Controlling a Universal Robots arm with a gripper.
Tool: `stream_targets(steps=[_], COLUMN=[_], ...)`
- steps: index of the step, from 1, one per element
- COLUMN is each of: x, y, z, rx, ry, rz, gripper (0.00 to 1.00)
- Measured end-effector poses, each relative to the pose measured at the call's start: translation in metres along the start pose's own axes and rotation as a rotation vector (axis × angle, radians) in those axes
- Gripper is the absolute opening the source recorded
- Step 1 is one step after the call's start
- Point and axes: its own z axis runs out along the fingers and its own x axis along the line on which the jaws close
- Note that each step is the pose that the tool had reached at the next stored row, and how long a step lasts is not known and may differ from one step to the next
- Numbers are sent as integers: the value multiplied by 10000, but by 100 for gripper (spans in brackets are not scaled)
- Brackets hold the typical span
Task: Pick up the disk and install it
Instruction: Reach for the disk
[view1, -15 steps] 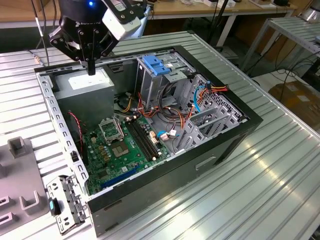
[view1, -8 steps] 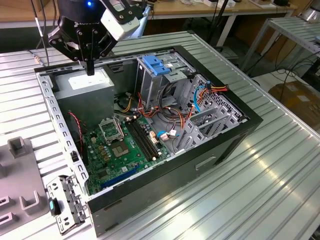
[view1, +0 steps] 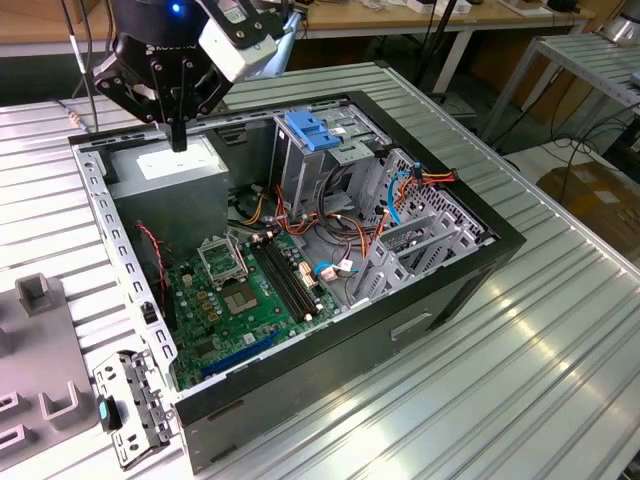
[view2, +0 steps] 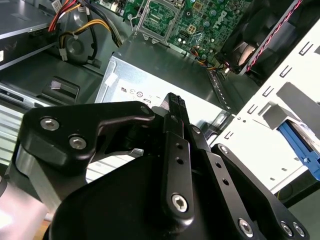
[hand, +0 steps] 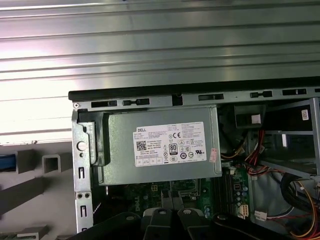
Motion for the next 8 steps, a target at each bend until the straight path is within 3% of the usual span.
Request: stream_targets(steps=[8], x=[17], y=[-1], z=[1], rx=[1], ry=[1], rz=[0], gripper=[11])
